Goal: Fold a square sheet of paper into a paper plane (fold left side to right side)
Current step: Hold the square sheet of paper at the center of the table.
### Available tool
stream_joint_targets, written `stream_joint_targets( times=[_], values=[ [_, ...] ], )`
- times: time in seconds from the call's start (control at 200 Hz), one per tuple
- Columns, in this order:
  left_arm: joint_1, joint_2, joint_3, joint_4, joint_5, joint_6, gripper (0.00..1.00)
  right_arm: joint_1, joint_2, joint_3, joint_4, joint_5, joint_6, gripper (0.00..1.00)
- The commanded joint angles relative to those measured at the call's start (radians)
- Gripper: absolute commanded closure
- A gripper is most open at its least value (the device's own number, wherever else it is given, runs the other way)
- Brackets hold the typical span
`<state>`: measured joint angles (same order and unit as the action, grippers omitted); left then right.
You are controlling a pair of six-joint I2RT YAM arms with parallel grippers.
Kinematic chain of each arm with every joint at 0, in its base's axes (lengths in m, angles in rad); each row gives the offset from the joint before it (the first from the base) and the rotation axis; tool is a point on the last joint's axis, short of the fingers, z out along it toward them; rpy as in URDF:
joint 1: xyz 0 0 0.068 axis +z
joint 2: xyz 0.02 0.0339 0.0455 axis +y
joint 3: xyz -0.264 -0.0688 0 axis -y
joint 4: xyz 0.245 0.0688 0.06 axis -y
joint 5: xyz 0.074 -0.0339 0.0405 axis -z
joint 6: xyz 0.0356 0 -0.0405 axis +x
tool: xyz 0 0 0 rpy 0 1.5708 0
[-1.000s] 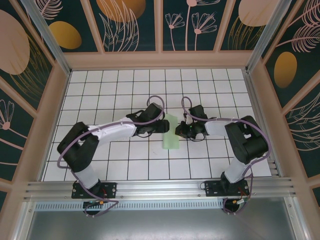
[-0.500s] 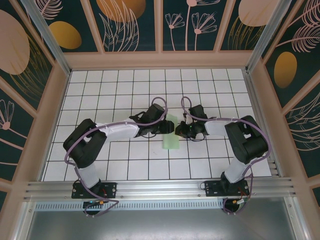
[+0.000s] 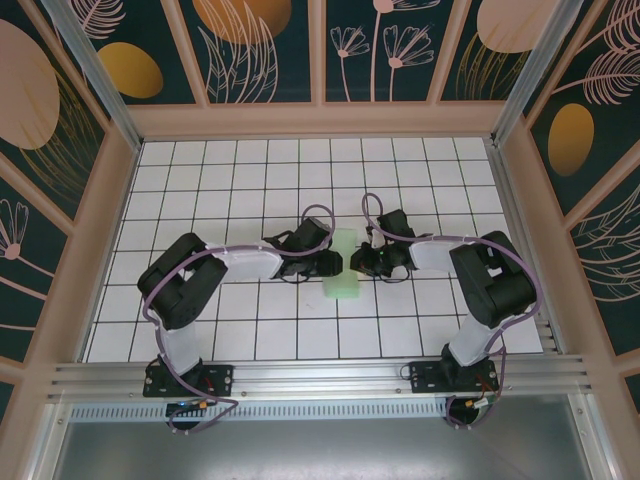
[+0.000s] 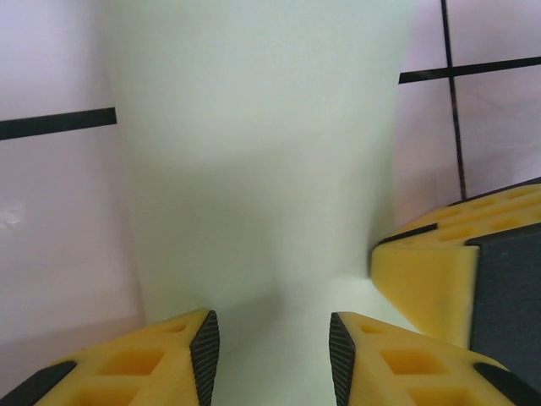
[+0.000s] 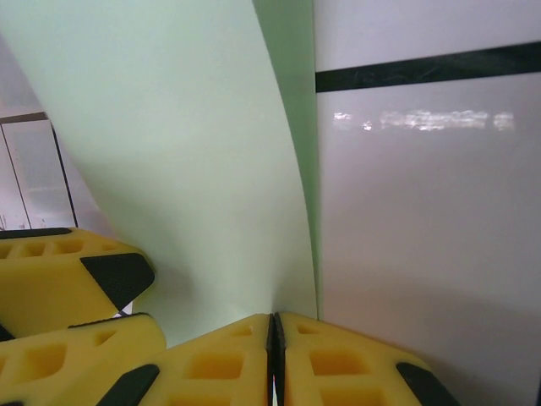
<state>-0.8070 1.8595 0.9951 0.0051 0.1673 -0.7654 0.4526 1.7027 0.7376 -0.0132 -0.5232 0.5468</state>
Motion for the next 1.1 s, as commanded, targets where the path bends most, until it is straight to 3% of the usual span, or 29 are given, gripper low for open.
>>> stream_joint_targets(
  times=[0.0, 0.49, 1.096],
  values=[
    [0.000, 0.018, -0.017, -0.008, -0.028, -0.009, 0.57, 0.006, 0.049, -0.020, -0.105, 0.101, -0.036, 0.86],
    [0.000, 0.015, -0.082, 0.017, -0.007, -0.006, 0.58, -0.040, -0.095, 0.061, -0.060, -0.051, -0.051, 0.84],
    [-0.004, 0.012, -0.079, 0.015, -0.002, 0.017, 0.58, -0.011, 0.165, 0.241, 0.014, -0.093, 0.001, 0.86]
  ],
)
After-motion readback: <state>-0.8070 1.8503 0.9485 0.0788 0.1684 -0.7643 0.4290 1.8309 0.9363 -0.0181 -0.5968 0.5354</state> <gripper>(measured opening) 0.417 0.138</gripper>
